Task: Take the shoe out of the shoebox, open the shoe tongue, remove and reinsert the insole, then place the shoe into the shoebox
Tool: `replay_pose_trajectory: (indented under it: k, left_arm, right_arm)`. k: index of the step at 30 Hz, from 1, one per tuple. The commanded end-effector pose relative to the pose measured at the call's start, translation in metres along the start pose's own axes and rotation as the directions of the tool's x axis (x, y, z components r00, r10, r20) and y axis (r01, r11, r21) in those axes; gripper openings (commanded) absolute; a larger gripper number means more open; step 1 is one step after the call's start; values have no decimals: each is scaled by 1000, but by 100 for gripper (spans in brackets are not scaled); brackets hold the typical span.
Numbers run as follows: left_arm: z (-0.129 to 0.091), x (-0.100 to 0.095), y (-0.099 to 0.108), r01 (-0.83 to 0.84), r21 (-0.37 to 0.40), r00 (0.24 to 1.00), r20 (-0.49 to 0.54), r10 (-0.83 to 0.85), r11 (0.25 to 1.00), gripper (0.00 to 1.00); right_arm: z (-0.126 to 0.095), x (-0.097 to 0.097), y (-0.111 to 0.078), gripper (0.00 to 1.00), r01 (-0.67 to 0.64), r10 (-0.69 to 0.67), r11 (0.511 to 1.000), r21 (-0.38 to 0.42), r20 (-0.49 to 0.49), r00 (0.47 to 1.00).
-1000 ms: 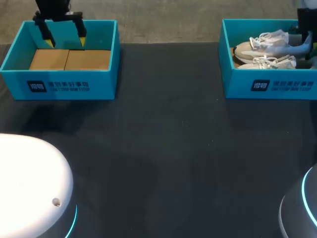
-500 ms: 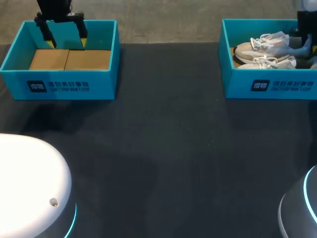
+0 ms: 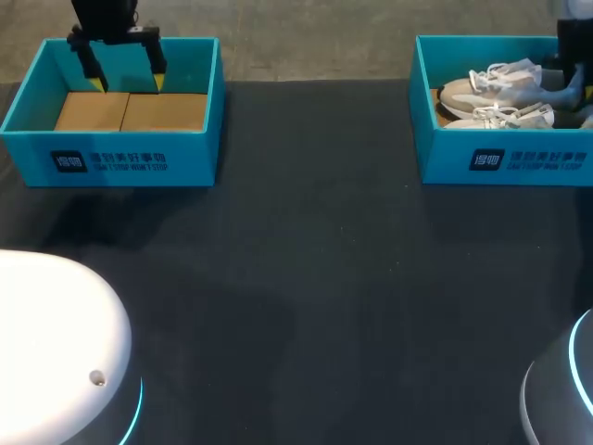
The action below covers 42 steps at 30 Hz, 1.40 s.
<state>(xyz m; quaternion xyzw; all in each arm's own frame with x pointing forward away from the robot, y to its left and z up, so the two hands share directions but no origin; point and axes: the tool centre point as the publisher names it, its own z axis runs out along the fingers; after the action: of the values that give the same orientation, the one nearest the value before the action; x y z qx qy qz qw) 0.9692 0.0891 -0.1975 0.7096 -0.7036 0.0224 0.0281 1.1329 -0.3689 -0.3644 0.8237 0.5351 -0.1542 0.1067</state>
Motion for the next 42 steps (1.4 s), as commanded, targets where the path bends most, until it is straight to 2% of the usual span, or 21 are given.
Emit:
replay_pose_trajectory:
  k: [1, 4, 6, 9, 12, 13, 16, 22, 31, 37, 42]
  left_arm:
    - [-3, 0, 1, 10, 11, 1000, -1, -10, 1000, 100]
    - [-4, 0, 1, 13, 15, 1000, -1, -13, 1000, 100]
    - [-3, 0, 0, 15, 16, 1000, -1, -15, 1000, 100]
    - [-1, -1, -1, 19, 11, 1000, -4, -19, 1000, 100]
    - [2, -1, -1, 23, 5, 1000, -8, -23, 1000, 100]
    - [2, -1, -2, 26, 4, 1000, -12, -26, 1000, 100]
    - [4, -2, -2, 38, 1, 999, -16, -38, 999, 100]
    - [5, -2, -7, 64, -5, 998, -29, -64, 998, 100]
    - [8, -1, -16, 97, 6, 995, -32, -96, 995, 100]
    - [10, 3, -20, 83, 2, 996, -37, -83, 997, 100]
    - [8, 7, -20, 63, 8, 998, -32, -62, 998, 100]
  right_arm:
    - [-10, -4, 3, 42, 4, -4, 1000, 5, -14, 1000]
    - [-17, -5, -1, 44, 6, -7, 1000, -5, -32, 999]
    - [-22, -6, -3, 49, 8, -8, 1000, -15, -42, 999]
    - [-32, -9, -7, 64, 8, -10, 1000, -29, -68, 998]
    - [-44, -14, -12, 83, 11, -14, 999, -39, -93, 996]
    - [-49, -15, -15, 85, 13, -18, 999, -46, -105, 994]
    - [-63, -19, -24, 100, 24, -32, 998, -64, -130, 991]
    - [-91, -31, -50, 100, 49, -67, 994, -101, -187, 980]
    - [-123, -37, -106, 100, 87, -128, 979, -186, -220, 967]
    - [-135, -37, -142, 100, 92, -141, 976, -199, -247, 959]
    - [-142, -42, -161, 100, 91, -145, 976, -198, -275, 950]
